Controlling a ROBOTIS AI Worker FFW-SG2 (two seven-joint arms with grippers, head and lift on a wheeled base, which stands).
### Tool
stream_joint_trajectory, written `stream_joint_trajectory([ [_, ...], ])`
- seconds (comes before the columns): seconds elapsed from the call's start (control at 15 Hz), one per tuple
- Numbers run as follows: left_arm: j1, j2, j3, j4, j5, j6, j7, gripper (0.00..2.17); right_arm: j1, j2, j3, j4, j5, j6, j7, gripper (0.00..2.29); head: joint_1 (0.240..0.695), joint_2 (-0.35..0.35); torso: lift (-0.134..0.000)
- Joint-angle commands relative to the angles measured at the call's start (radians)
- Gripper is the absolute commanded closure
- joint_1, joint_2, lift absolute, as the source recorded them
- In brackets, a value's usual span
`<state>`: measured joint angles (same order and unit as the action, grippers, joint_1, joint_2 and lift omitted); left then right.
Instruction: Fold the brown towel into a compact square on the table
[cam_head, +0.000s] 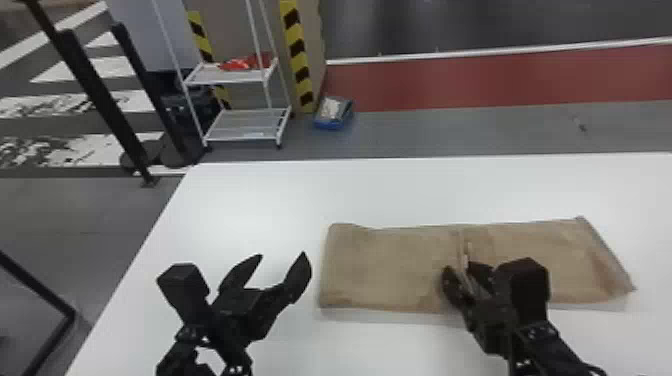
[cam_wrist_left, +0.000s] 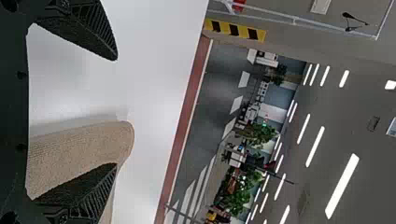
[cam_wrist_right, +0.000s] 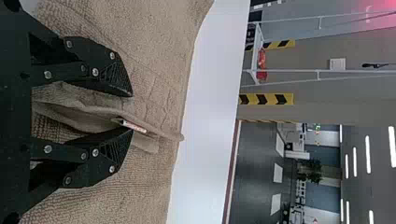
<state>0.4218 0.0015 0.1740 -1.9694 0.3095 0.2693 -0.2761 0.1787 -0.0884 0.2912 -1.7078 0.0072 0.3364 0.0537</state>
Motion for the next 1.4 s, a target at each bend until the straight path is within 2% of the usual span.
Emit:
stream_joint_trajectory([
  [0.0,0.000,-0.004,0.001,0.001,0.002,0.000,0.000,0.07,-0.001,-0.001,0.003,-0.003,-0.001,0.004,0.000,0.80,0.695,0.197,-0.118],
  [0.07,0.002,-0.004,0.002,0.001,0.002,0.000,0.000,0.07,-0.002,-0.001,0.003,-0.004,0.001,0.004,0.000,1.01,0.695,0.198,-0.118],
  [0.13,0.002,-0.004,0.002,0.003,0.003,0.000,0.000,0.07,-0.002,-0.001,0.005,-0.004,0.002,0.007,0.000,1.06,0.695,0.199,-0.118],
  [1.0,0.006,-0.004,0.006,0.006,0.016,0.000,-0.002,0.07,0.021,-0.001,0.025,-0.096,0.020,0.031,0.000,1.04,0.695,0.214,-0.118],
  [1.2,0.006,-0.004,0.006,0.009,0.016,0.000,-0.002,0.07,0.016,-0.001,0.029,-0.093,0.020,0.040,0.000,0.87,0.695,0.220,-0.118],
  [1.33,0.006,-0.004,0.006,0.009,0.016,0.000,-0.002,0.07,0.025,-0.001,0.026,-0.096,0.020,0.034,-0.002,0.55,0.695,0.222,-0.118],
])
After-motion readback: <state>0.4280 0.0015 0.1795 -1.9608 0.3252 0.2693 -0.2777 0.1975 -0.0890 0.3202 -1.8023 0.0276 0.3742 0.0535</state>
